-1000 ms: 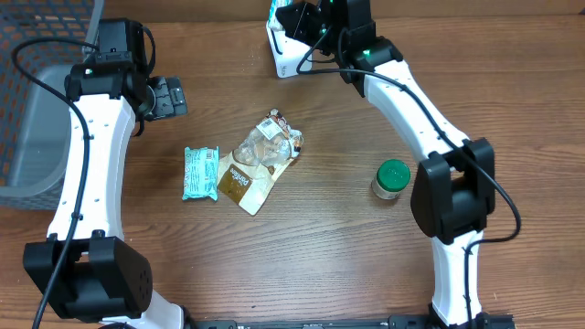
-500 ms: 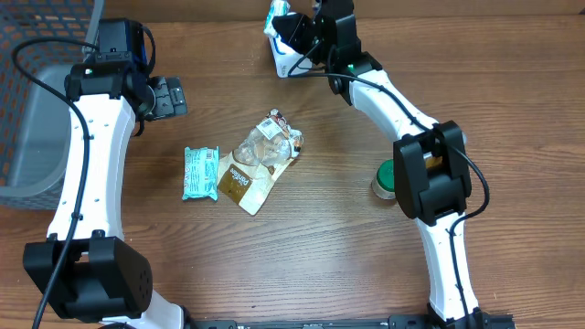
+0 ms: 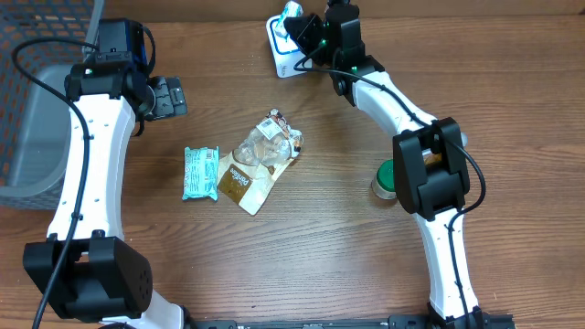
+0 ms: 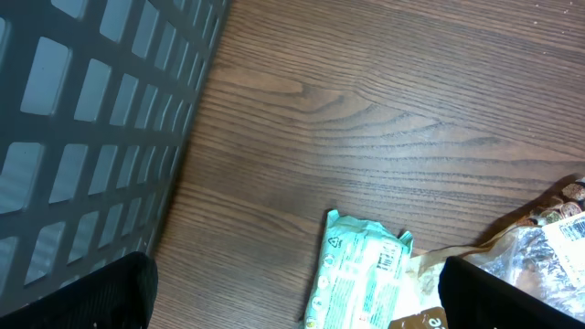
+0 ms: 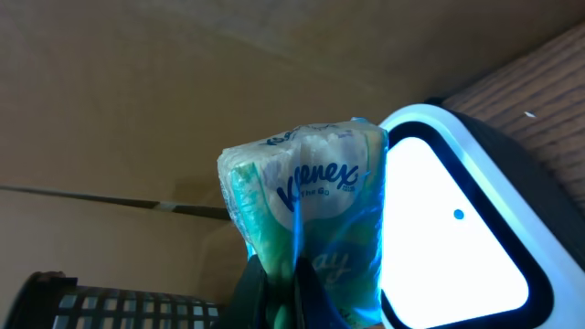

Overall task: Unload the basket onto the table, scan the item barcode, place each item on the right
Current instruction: 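Hold the Kleenex pack in front of the scanner window, then carry the Kleenex pack right and lower it beside the tub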

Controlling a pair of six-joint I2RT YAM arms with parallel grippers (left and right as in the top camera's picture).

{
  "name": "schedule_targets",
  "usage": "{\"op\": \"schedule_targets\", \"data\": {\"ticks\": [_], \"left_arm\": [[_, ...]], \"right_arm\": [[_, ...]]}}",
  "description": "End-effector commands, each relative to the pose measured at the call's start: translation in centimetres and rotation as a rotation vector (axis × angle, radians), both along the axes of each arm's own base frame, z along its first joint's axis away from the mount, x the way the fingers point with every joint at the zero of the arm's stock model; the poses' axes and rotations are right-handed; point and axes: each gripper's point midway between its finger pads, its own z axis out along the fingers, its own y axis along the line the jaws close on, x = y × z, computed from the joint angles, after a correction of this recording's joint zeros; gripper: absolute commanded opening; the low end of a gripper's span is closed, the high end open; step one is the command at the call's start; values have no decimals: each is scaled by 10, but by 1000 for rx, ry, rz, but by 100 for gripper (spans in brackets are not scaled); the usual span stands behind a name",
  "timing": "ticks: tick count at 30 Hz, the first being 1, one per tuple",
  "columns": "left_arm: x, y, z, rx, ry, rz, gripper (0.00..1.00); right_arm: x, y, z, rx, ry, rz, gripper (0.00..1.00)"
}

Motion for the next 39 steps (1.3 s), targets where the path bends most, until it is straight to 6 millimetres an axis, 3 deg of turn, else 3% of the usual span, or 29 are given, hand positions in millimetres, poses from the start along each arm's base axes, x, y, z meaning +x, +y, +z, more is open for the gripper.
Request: {"op": "schedule_targets", "data": {"ticks": [1, 7, 11, 15, 18, 20, 23, 27, 33, 39], "left_arm": [[3, -2, 9, 7, -25, -6, 100], [3, -2, 9, 7, -25, -6, 100], [3, -2, 9, 7, -25, -6, 100], [3, -2, 9, 7, -25, -6, 100], [3, -2, 9, 7, -25, -6, 100], [3, -2, 9, 7, -25, -6, 100], [3, -2, 9, 7, -25, -6, 100], [3, -2, 9, 7, -25, -6, 100], [3, -2, 9, 7, -25, -6, 99], [3, -2, 9, 7, -25, -6, 100]], "right_arm": [[5, -1, -10, 0, 9, -15, 4], [-2, 8, -17, 14, 26, 50, 4], [-7, 8, 12, 48, -2, 107, 4], [-19, 3, 54, 48, -22, 150, 4], [-39, 1, 75, -2, -11, 205, 4], [-68, -7, 77, -100, 71, 252, 4], [-102, -18, 64, -208, 179, 311, 4], [-149, -33, 27, -335, 360, 410, 4], [-216, -83, -32, -580, 700, 414, 4], [-261, -115, -68, -751, 899, 400, 4]]}}
